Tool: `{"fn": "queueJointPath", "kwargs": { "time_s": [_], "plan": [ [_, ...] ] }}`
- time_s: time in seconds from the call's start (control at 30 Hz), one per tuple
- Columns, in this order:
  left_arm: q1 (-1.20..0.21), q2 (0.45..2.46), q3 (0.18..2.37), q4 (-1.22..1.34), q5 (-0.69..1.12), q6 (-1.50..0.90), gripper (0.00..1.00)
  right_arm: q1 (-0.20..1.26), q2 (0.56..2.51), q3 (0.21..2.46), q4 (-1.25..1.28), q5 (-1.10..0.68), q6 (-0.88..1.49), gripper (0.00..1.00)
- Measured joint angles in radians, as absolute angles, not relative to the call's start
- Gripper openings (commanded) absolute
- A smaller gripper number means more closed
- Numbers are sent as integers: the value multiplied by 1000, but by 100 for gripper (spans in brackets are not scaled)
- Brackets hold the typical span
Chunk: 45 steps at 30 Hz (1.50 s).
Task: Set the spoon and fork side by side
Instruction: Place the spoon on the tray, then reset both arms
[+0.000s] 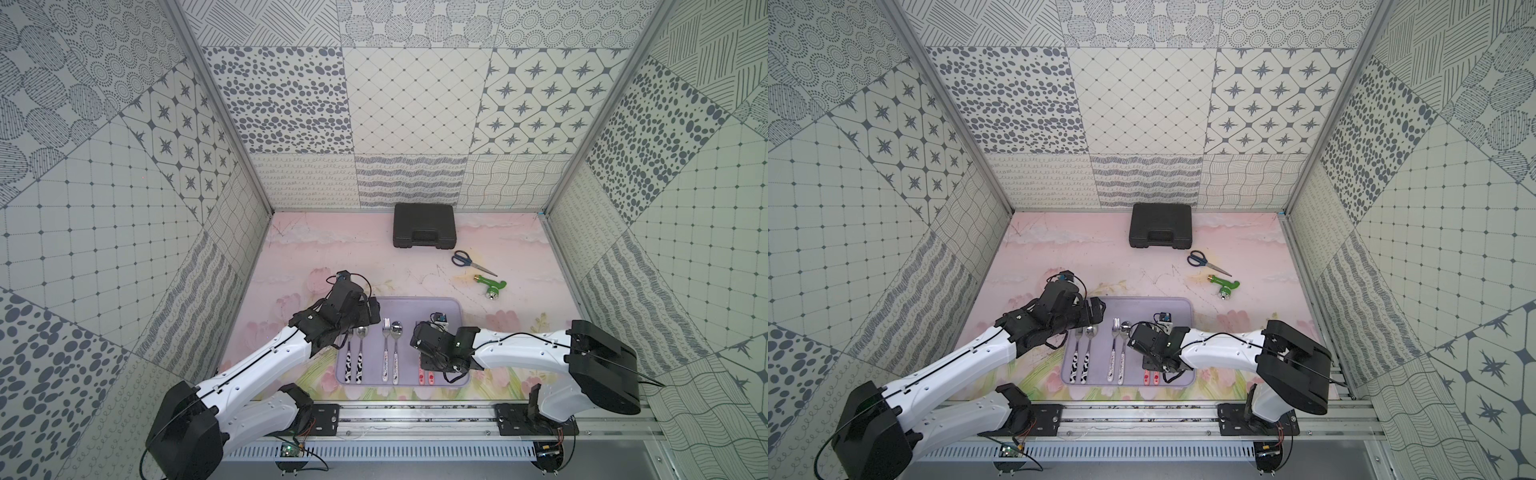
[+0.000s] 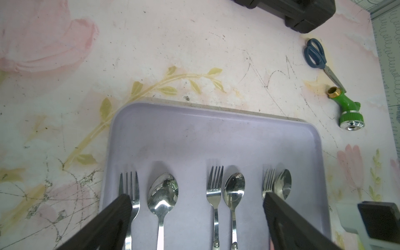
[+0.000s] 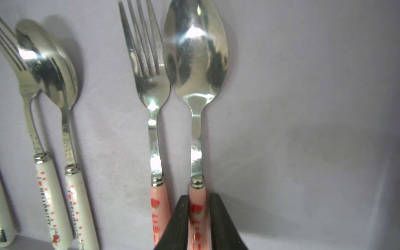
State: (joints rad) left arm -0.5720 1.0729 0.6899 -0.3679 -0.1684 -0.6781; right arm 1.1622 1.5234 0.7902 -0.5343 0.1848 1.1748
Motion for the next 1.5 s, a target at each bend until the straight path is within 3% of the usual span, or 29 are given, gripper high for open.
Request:
{"fn": "queueJointPath", "kwargs": {
  "time_s": [0.2, 0.47, 0.53, 0.6, 0.93, 1.03, 1.17, 1.2, 1.23, 1.5],
  "plan": [
    [-572, 1073, 690, -369, -169, -678, 99, 1162, 1485, 785, -546, 200, 1174, 35],
    [-572, 1073, 690, -371, -176, -678, 99, 1143, 1391, 785, -592, 240, 1125, 55],
    [-572, 1070, 690, -373, -187, -678, 100, 1119, 1359, 785, -603, 251, 1093, 68],
    [-572, 1065, 688, -374, -196, -678, 100, 1083, 1322, 785, -614, 264, 1056, 96],
    [-572, 1008, 661, -378, -285, -678, 99, 702, 1145, 783, -614, 321, 788, 97],
    [-572, 997, 657, -376, -333, -681, 91, 591, 1097, 761, -556, 373, 684, 97],
    [-572, 987, 640, -360, -414, -677, 90, 457, 1038, 670, -411, 440, 549, 97],
    [-572, 987, 632, -353, -438, -677, 99, 418, 1028, 640, -367, 452, 519, 97],
    [-572, 987, 625, -345, -464, -667, 100, 370, 1019, 606, -319, 461, 492, 97],
    [-566, 1025, 541, -153, -674, -541, 100, 147, 957, 336, 124, 454, 292, 97]
  ]
}}
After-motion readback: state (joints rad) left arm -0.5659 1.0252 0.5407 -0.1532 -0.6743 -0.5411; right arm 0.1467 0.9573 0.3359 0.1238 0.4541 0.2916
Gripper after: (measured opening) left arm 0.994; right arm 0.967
